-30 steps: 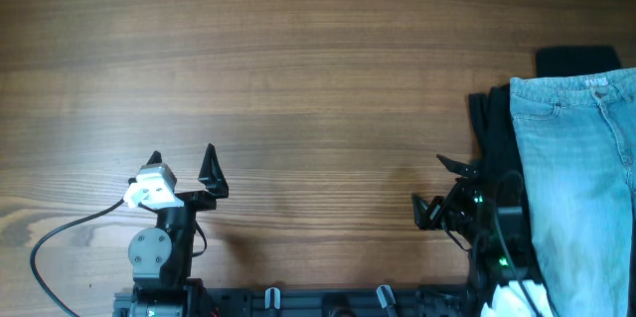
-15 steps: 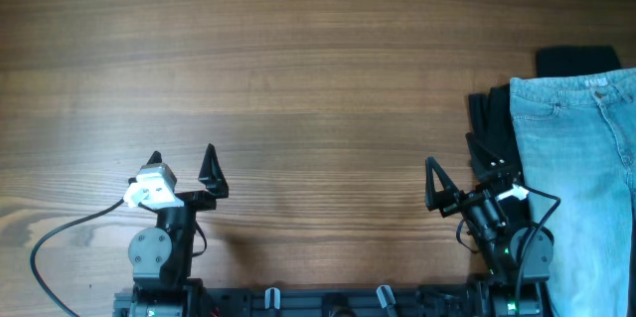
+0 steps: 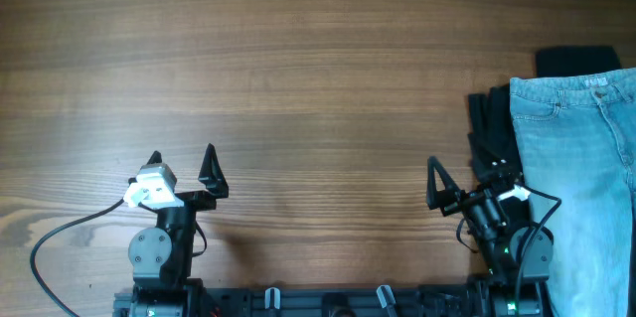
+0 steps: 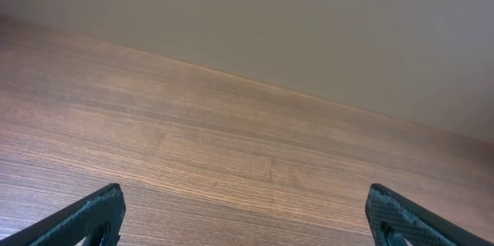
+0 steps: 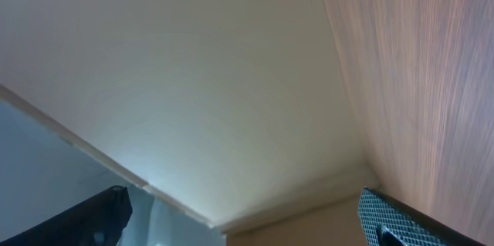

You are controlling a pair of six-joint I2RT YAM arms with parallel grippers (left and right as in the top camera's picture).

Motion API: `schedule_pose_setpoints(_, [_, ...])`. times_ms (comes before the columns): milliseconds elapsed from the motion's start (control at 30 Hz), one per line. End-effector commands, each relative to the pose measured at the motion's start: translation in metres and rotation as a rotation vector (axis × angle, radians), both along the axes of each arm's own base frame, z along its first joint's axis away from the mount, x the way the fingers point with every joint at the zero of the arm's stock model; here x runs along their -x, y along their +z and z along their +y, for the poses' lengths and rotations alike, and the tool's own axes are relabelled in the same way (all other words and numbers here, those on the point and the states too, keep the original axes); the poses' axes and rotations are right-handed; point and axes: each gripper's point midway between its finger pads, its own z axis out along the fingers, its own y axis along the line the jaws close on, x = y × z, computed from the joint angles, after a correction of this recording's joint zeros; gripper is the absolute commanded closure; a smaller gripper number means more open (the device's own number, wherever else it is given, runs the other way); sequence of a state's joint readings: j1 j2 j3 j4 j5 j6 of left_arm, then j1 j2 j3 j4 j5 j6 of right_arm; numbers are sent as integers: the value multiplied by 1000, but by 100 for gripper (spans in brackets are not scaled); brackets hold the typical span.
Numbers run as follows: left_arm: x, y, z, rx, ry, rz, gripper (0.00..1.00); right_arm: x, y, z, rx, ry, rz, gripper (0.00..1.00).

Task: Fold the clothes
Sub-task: 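Reach the right gripper to the light-blue denim shorts on the pile, then grasp the shorts with the right gripper and drag them onto the table center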

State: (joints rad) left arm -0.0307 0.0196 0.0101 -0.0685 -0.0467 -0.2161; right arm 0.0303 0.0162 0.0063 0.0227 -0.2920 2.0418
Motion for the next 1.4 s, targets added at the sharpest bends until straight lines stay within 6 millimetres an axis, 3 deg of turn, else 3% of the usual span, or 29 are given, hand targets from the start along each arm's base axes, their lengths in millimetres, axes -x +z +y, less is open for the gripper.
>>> schedule_pose_setpoints(0, [0, -1, 0, 2, 1, -2, 0, -5, 11, -15, 500, -109, -188, 0])
schedule_pose_setpoints(100, [0, -1, 1, 2, 1, -2, 0, -6, 20, -27, 1187, -205, -363, 0])
schedule_pose_setpoints(233, [0, -1, 1, 2, 1, -2, 0, -9, 13, -52, 1742, -293, -331, 0])
schedule_pose_setpoints(333, [0, -1, 0, 2, 1, -2, 0, -9, -4, -74, 1706, -332, -164, 0])
schedule_pose_setpoints(467, [0, -1, 1, 2, 1, -2, 0, -10, -7, -71, 1656, -317, -162, 0])
schedule_pose_setpoints(533, [0, -1, 1, 2, 1, -2, 0, -11, -7, -56, 1611, -251, -230, 0])
schedule_pose_setpoints(600, [0, -1, 0, 2, 1, -2, 0, -9, -4, -27, 1680, -121, -393, 0])
schedule_pose_setpoints(667, [0, -1, 1, 2, 1, -2, 0, -2, 10, -7, 1722, -24, -505, 0])
schedule_pose_setpoints(800, [0, -1, -1, 8, -8, -2, 0, 1, 49, 10, 1676, 174, -482, 0])
schedule_pose_setpoints(900, [3, 1, -33, 25, -194, -6, 0, -14, 58, 28, 1588, 423, -406, 0])
schedule_pose_setpoints(967, [10, 18, -47, 89, -272, -8, 0, -24, 62, 44, 1499, 575, -401, 0])
schedule_pose_setpoints(1033, [17, 57, -46, 119, -268, -43, 0, -41, 72, 50, 1473, 610, -418, 0])
schedule_pose_setpoints(1100, [23, 86, -37, 118, -211, 1, 0, -62, 78, 46, 1457, 615, -347, 0])
schedule_pose_setpoints(1167, [18, 105, -30, 89, -168, 130, 0, -86, 73, 28, 1495, 609, -182, 0])
schedule_pose_setpoints(1267, [-8, 122, -29, 102, -148, 375, 0, -111, 55, -29, 1586, 540, 235, 0])
schedule_pose_setpoints(1333, [-29, 132, -30, 107, -142, 491, 0, -122, 46, -60, 1613, 508, 351, 1])
schedule_pose_setpoints(1367, [-39, 133, -30, 109, -141, 522, 0, -123, 39, -74, 1607, 491, 403, 8])
